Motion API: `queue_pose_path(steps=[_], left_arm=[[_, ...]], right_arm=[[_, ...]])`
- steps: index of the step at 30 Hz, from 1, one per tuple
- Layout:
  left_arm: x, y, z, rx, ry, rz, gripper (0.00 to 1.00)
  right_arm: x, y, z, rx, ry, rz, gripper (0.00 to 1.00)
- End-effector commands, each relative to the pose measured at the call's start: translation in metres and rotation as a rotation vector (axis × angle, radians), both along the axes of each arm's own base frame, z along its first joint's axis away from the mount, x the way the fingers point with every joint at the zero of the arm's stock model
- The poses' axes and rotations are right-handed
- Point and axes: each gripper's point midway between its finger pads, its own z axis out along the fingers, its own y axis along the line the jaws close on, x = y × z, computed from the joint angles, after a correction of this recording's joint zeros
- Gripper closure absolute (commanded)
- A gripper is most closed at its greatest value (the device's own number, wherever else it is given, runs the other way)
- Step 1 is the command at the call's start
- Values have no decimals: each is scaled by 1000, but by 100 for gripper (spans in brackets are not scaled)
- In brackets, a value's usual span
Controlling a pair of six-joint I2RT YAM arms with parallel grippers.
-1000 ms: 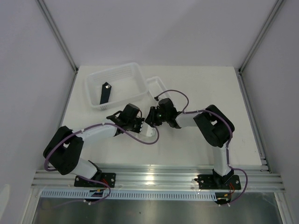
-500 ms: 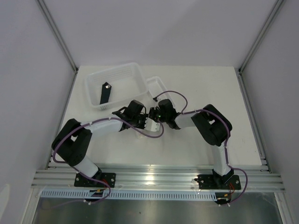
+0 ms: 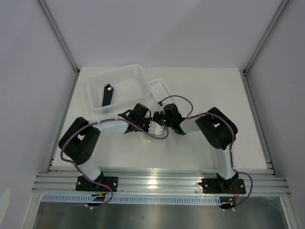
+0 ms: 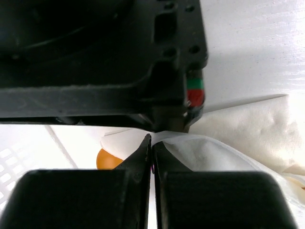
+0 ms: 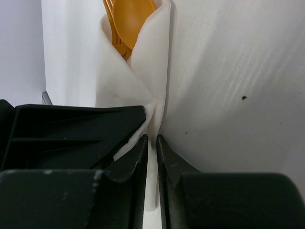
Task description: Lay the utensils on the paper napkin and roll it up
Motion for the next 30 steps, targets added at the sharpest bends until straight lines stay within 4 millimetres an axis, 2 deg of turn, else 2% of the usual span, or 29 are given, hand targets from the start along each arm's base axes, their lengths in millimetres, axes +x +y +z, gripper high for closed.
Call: queue_pose_path(steps=[1,6,10,15,16,17,19,20,21,22,24,30], left_arm=[[9,-14,10,-42,-18,-2,99],[9,-14,8,-40,-10,5,99],[10,-14,7,-40,-10,7,99],[12,-14,4,-35,-3,27,99],[13,-14,5,-37,-3,34,99],[13,-14,5,-41,0,43,99],[13,-14,3,-41,5,51,99],[14,-13,3,-39,4,57,99],[15,-14,3,-38,3,59,98],[15,-14,1,-34,6,60,97],[16,-13,0,-30,7,67,97],[17,-13,-1,-26,18,79,97]], right_arm=[[-2,-3,18,32,-12,1,83],[0,-20,17,-10,-2,-34,80],[-8,-37,15,-7,21,-59,79],[-19,-40,18,77,32,-86,75],[-15,-37,28,131,-8,-95,74],[-22,-43,21,139,7,-107,73],[-23,-40,31,210,-9,-129,68],[-26,-43,23,208,5,-140,66],[-27,-42,23,220,4,-147,65],[-28,-39,30,254,-17,-148,62],[-29,-39,28,260,-25,-161,60],[-24,-35,47,304,-98,-177,58]])
